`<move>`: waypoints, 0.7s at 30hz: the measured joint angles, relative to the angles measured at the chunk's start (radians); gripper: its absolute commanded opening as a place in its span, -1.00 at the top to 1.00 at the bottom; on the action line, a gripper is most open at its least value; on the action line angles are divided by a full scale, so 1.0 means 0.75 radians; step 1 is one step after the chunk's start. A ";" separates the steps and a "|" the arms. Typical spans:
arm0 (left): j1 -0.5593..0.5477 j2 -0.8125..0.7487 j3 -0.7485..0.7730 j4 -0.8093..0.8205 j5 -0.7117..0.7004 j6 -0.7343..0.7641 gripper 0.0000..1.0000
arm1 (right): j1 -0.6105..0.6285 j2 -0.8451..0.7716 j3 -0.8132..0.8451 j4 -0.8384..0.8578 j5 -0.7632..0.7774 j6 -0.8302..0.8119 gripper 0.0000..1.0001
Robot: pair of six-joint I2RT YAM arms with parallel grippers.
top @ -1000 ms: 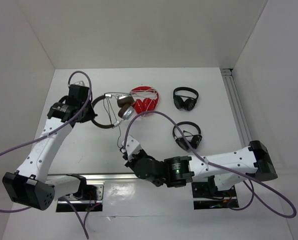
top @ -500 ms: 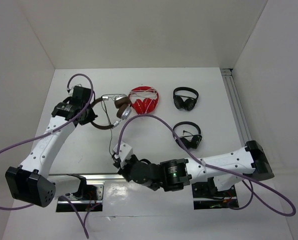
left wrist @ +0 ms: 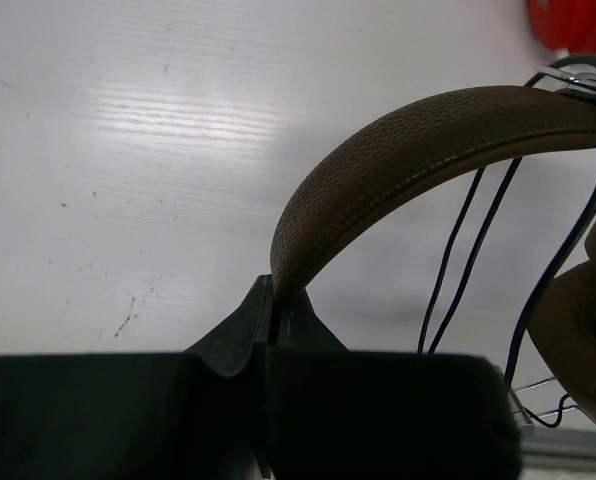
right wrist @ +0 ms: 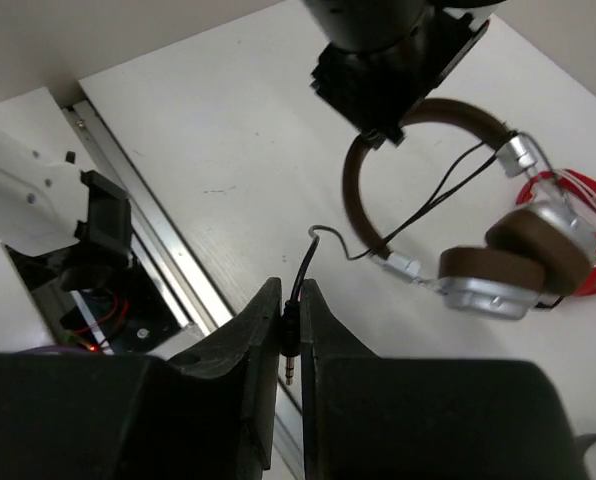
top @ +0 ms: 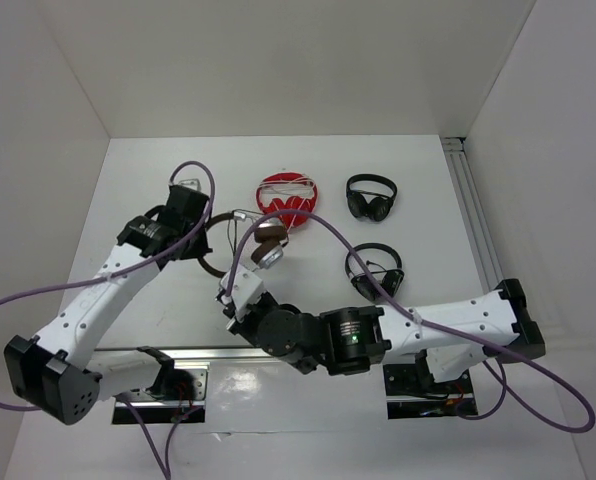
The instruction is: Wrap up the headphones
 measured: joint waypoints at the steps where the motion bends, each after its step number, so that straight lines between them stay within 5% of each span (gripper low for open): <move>1: -0.035 -0.025 -0.012 -0.004 0.000 0.012 1.00 | -0.007 -0.005 0.004 -0.016 -0.001 -0.012 1.00; 21: -0.678 -0.198 -0.124 -0.112 -0.076 0.096 1.00 | -0.369 -0.157 0.074 -0.202 -0.132 -0.099 1.00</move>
